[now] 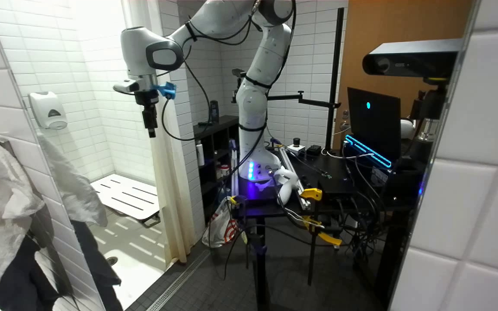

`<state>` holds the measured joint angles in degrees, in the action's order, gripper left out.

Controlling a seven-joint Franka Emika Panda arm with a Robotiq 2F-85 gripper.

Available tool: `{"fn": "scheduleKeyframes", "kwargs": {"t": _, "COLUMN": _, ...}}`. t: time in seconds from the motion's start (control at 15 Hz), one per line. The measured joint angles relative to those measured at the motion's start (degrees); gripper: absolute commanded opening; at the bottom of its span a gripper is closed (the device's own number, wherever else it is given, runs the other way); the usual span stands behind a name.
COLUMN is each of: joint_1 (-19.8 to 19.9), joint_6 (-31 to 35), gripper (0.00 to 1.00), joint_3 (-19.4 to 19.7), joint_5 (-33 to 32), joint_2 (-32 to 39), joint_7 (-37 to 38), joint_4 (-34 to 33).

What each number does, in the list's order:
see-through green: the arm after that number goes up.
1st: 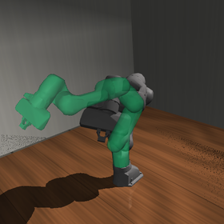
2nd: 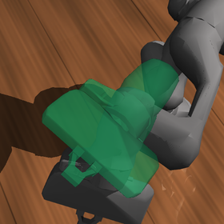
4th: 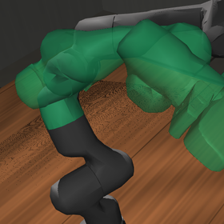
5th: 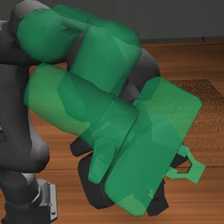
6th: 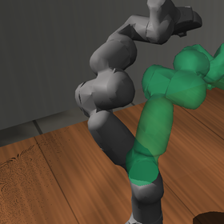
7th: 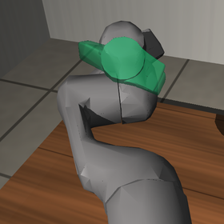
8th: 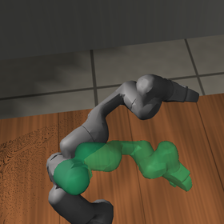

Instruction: Remove the face towel from the hook

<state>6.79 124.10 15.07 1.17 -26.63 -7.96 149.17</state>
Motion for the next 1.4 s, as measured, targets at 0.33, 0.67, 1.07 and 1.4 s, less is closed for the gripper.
{"fn": "scheduleKeyframes", "kwargs": {"t": 0.33, "joint_1": 0.94, "joint_6": 11.45, "gripper": 1.0, "joint_3": 1.72, "joint_5": 10.14, "joint_2": 4.64, "joint_7": 2.01, "joint_4": -0.03}}
{"fn": "scheduleKeyframes", "kwargs": {"t": 0.67, "joint_1": 1.81, "joint_6": 21.73, "gripper": 1.0, "joint_3": 2.26, "joint_5": 16.54, "joint_2": 6.87, "joint_7": 5.2, "joint_4": -0.84}}
{"fn": "scheduleKeyframes", "kwargs": {"t": 1.07, "joint_1": 2.63, "joint_6": 22.07, "gripper": 1.0, "joint_3": 2.68, "joint_5": 18.52, "joint_2": 6.92, "joint_7": 9.31, "joint_4": -5.35}}
{"fn": "scheduleKeyframes", "kwargs": {"t": 1.4, "joint_1": 2.63, "joint_6": 22.46, "gripper": 1.0, "joint_3": 2.63, "joint_5": 20.58, "joint_2": 7.28, "joint_7": 12.39, "joint_4": -7.14}}
